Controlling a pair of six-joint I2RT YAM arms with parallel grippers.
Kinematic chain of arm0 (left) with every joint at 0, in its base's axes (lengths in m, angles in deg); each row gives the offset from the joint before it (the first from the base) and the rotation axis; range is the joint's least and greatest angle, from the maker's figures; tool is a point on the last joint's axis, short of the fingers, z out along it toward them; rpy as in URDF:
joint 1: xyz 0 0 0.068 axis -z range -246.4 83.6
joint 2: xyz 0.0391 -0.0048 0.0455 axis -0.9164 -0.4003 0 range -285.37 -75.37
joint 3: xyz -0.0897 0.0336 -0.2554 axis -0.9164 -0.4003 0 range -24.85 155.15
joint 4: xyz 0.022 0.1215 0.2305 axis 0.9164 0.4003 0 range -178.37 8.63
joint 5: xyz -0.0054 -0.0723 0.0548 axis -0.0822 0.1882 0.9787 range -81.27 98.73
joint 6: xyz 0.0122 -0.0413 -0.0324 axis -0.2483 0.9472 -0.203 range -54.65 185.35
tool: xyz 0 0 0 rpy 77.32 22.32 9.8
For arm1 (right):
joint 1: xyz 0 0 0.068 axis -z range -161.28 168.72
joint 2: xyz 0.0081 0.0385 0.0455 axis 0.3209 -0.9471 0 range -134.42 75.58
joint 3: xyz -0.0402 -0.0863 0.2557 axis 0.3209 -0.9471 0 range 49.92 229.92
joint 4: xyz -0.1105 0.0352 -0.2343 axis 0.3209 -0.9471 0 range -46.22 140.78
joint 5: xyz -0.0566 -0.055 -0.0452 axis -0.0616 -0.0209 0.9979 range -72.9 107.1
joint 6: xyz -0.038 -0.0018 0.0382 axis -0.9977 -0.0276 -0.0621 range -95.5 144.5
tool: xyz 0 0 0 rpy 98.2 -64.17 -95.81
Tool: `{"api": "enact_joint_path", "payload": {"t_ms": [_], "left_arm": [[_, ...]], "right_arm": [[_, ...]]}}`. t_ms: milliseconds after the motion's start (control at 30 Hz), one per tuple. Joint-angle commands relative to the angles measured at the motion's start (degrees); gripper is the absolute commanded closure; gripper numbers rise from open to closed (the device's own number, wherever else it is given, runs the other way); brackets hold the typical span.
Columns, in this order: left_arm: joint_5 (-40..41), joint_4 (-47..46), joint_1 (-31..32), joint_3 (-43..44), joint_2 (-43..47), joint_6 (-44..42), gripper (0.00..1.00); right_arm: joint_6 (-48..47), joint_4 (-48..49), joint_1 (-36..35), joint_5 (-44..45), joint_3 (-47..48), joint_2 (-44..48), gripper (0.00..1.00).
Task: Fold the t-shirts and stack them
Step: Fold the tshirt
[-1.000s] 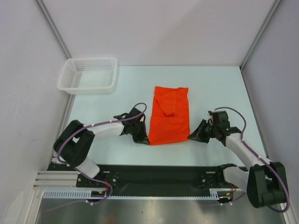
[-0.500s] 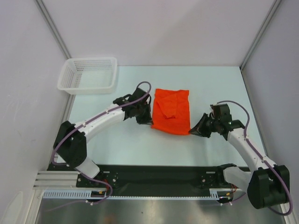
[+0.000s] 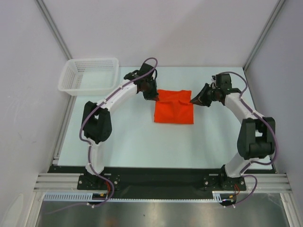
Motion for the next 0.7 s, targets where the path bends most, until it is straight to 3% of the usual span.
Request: {"api": "enact_joint_path", "payload": {"t_ms": [0, 233, 667], "left_arm": [[-2.6, 0.5, -1.9, 7.5, -4.2, -1.8, 0.98], [-6.4, -1.9, -4.7, 17.0, -11.8, -1.1, 0.92], [-11.6, -11.2, -5.6, 22.1, -19.0, 1.7, 0.82]], "right_arm": [[-1.9, 4.1, 0.4, -3.4, 6.3, -5.2, 1.0], [-1.6, 6.4, 2.0, -5.3, 14.3, -14.2, 1.0], [-1.5, 7.9, 4.0, -6.5, 21.0, -23.0, 1.0]]}}
